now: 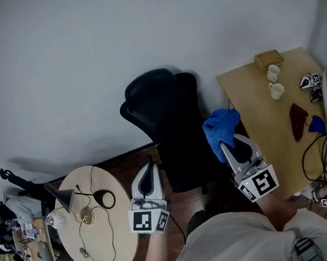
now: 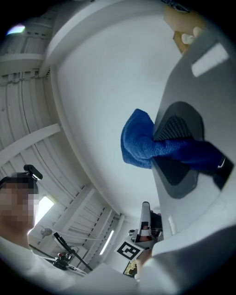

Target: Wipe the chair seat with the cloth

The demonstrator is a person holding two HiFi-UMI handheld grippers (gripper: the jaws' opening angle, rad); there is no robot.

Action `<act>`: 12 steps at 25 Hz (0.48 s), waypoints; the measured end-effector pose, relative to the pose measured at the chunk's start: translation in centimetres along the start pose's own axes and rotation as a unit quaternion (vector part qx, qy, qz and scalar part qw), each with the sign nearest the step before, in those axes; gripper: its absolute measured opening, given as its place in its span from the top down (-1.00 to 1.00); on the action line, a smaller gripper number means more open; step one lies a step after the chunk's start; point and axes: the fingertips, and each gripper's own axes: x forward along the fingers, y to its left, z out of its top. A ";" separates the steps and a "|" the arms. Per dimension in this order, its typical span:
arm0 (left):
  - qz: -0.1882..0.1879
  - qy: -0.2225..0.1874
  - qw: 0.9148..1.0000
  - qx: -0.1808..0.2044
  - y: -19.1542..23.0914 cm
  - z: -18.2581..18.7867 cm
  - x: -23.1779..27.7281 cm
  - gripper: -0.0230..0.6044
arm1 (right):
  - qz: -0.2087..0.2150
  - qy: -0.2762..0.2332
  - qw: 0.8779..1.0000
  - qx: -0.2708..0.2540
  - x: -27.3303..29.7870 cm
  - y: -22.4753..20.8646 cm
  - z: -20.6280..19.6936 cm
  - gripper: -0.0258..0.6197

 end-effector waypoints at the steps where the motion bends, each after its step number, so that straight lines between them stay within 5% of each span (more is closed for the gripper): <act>1: -0.002 -0.003 1.000 0.001 -0.5 0.4 -0.8 0.93 | -0.001 -0.002 1.000 -0.001 -0.8 0.5 0.4 0.63; 12: -0.010 -0.022 0.999 0.022 -2.7 5.2 -16.0 0.88 | -0.022 0.004 0.999 -0.030 -8.9 13.8 5.8 0.63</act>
